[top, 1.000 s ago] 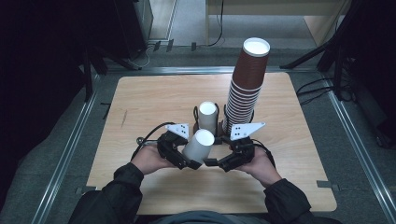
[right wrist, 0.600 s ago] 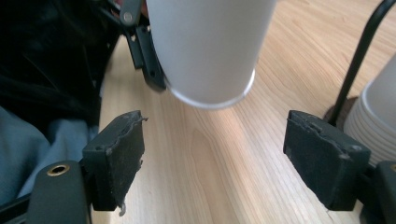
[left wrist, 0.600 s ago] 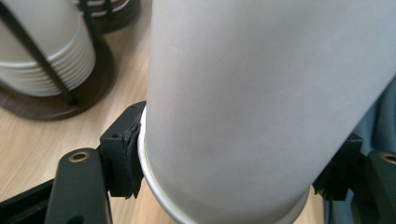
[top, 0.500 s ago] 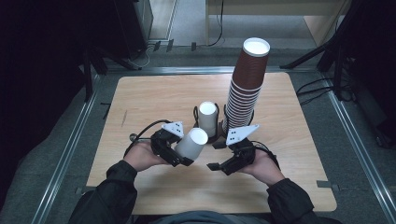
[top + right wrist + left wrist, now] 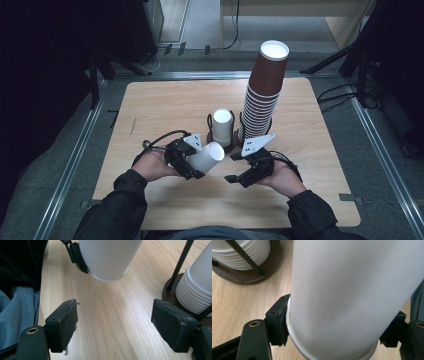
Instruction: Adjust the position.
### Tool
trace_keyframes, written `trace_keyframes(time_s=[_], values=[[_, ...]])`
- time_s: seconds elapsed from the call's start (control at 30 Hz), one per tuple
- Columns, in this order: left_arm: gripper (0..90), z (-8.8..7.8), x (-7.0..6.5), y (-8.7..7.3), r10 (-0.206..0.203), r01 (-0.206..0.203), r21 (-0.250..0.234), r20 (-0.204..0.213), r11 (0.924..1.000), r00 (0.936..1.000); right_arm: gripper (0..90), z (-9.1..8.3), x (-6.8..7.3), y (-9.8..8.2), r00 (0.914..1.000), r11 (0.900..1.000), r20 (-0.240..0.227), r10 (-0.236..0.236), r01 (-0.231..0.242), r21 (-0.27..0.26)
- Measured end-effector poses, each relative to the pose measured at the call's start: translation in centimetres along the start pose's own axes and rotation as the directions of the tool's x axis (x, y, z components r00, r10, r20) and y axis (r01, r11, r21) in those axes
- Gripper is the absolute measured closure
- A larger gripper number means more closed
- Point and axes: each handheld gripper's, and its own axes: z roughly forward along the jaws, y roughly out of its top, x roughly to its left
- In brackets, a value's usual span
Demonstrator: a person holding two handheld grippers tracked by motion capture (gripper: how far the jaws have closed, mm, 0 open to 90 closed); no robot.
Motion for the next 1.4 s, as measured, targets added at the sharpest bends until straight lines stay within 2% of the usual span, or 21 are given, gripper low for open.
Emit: trace_keyframes(time_s=[0.1, 0.13, 0.17, 0.4, 0.53, 0.57, 0.6, 0.83, 0.9, 0.97, 1.03, 1.2, 1.3, 1.4], values=[[26.6, 0.3, -0.1, 0.1, 0.015, -0.015, 0.042, -0.011, 0.9990, 0.9998, 21.4, 0.0, -0.1, 0.0, 0.9999, 1.000, 0.008, -0.012, 0.012, 0.004], [26.5, 0.3, -0.1, 0.1, 0.015, -0.015, 0.042, -0.011, 0.9990, 0.9998, 21.4, 0.0, -0.1, 0.0, 0.9999, 1.000, 0.008, -0.012, 0.012, 0.004], [26.6, 0.7, -0.2, 0.2, 0.020, -0.019, 0.066, -0.024, 0.9976, 0.9995, 21.4, 0.1, -0.1, 0.0, 0.9999, 1.000, 0.008, -0.010, 0.010, 0.007], [26.5, 1.5, -0.6, 0.5, 0.047, -0.047, 0.101, 0.010, 0.9938, 0.9989, 20.8, 0.2, 0.1, 0.6, 0.9994, 0.999, 0.000, -0.034, 0.034, -0.025], [26.5, 1.7, -0.8, 0.7, 0.050, -0.053, 0.095, 0.035, 0.9941, 0.9982, 20.7, 0.6, 0.4, 1.3, 0.9989, 0.999, -0.020, -0.043, 0.042, -0.034], [26.5, 1.7, -1.1, 0.9, 0.056, -0.061, 0.077, 0.067, 0.9952, 0.9962, 20.7, 0.7, 0.5, 1.4, 0.9988, 0.999, -0.024, -0.042, 0.041, -0.035], [26.5, 1.7, -1.3, 1.0, 0.060, -0.065, 0.073, 0.077, 0.9952, 0.9953, 20.7, 0.8, 0.5, 1.6, 0.9985, 0.998, -0.031, -0.045, 0.044, -0.034], [26.5, 2.3, -1.7, 1.1, 0.076, -0.084, 0.087, 0.086, 0.9927, 0.9933, 22.1, 1.3, 1.1, 2.3, 0.9959, 0.998, -0.069, -0.058, 0.056, -0.035], [26.5, 2.5, -1.8, 1.1, 0.078, -0.086, 0.094, 0.088, 0.9918, 0.9930, 25.5, 1.3, 1.2, 2.6, 0.9950, 0.997, -0.073, -0.068, 0.065, -0.042], [26.4, 2.6, -1.8, 1.1, 0.082, -0.091, 0.097, 0.091, 0.9911, 0.9925, 33.2, 1.2, 1.3, 2.6, 0.9943, 0.998, -0.086, -0.062, 0.059, -0.036], [26.5, 2.6, -1.8, 1.1, 0.081, -0.091, 0.097, 0.102, 0.9912, 0.9915, 33.9, 1.2, 1.4, 2.7, 0.9934, 0.997, -0.085, -0.076, 0.074, -0.029], [25.3, 2.4, -1.9, 1.0, 0.081, -0.090, 0.084, 0.108, 0.9924, 0.9908, 34.4, 1.0, 1.4, 2.8, 0.9929, 0.998, -0.100, -0.064, 0.062, -0.019], [22.8, 2.3, -1.8, 1.0, 0.066, -0.074, 0.071, 0.106, 0.9948, 0.9922, 33.9, 0.8, 1.3, 2.8, 0.9927, 0.998, -0.100, -0.066, 0.064, -0.024], [12.9, 1.9, -1.6, 0.9, 0.047, -0.052, 0.050, 0.098, 0.9974, 0.9941, 33.7, 0.5, 1.2, 2.8, 0.9936, 0.998, -0.093, -0.063, 0.061, -0.028]])
